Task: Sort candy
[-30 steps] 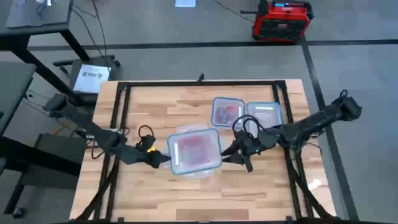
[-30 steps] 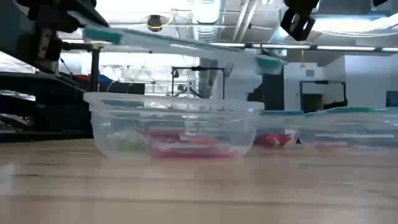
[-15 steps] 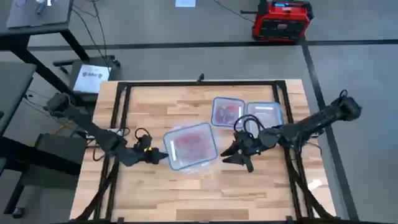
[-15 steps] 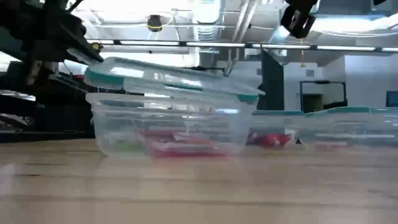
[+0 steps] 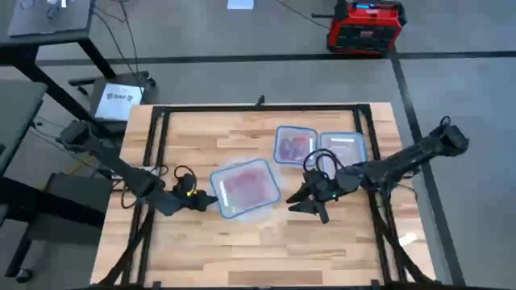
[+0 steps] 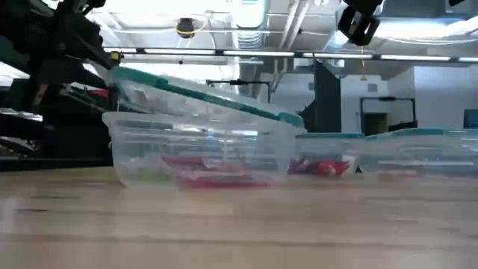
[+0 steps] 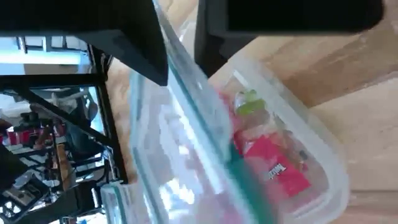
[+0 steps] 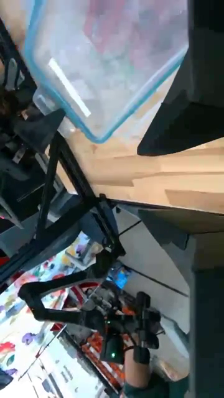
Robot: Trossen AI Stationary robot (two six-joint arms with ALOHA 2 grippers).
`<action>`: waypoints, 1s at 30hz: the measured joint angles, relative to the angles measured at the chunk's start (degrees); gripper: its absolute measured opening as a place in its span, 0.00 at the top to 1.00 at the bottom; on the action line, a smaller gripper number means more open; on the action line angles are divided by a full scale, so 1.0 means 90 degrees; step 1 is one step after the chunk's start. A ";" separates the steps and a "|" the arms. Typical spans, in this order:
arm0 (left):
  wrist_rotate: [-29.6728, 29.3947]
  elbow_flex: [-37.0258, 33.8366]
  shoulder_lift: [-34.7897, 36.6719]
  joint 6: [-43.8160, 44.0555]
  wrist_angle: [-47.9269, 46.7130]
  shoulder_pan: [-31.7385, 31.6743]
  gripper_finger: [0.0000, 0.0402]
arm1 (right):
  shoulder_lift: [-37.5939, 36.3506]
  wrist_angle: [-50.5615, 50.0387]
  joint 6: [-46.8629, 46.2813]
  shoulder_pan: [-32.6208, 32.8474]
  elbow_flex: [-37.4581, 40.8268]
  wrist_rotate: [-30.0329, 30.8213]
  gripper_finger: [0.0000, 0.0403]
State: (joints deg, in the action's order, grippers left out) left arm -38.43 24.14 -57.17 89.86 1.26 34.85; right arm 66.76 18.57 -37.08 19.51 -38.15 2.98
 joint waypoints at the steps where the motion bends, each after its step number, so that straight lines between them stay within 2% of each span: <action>1: 0.0040 0.0000 0.0000 -0.0033 -0.0097 0.0002 0.78 | 0.0000 0.0000 0.0000 0.0000 0.0000 0.0000 0.66; 5: 0.0543 0.0000 -0.0002 -0.0411 -0.0506 0.0017 0.73 | 0.0000 -0.0005 -0.0005 0.0000 0.0000 0.0000 0.66; 12: 0.2462 0.0002 -0.0002 -0.0701 -0.1363 0.0032 0.72 | 0.0000 -0.0045 0.0128 0.0000 0.0000 0.0001 0.66; 15: 0.3006 0.0002 -0.0002 -0.0862 -0.1489 0.0032 0.72 | 0.0000 -0.0121 0.0400 0.0000 0.0000 0.0002 0.66; 21: 0.3194 0.0071 -0.0002 -0.1267 -0.1498 0.0032 0.72 | 0.0302 -0.1009 0.0955 0.0119 -0.0004 0.0032 0.66; 26: 0.3081 0.0145 -0.0002 -0.1405 -0.1580 0.0029 0.72 | 0.1409 -0.1254 0.0470 0.0376 -0.0002 0.0021 0.66; 30: 0.3076 0.0146 -0.0005 -0.1242 -0.1592 0.0032 0.72 | 0.2058 -0.1286 -0.0290 0.0251 -0.0106 -0.0093 0.66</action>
State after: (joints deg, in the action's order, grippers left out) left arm -10.74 25.45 -57.21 78.69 -13.06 35.14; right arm 85.28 6.99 -39.69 21.77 -39.11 2.14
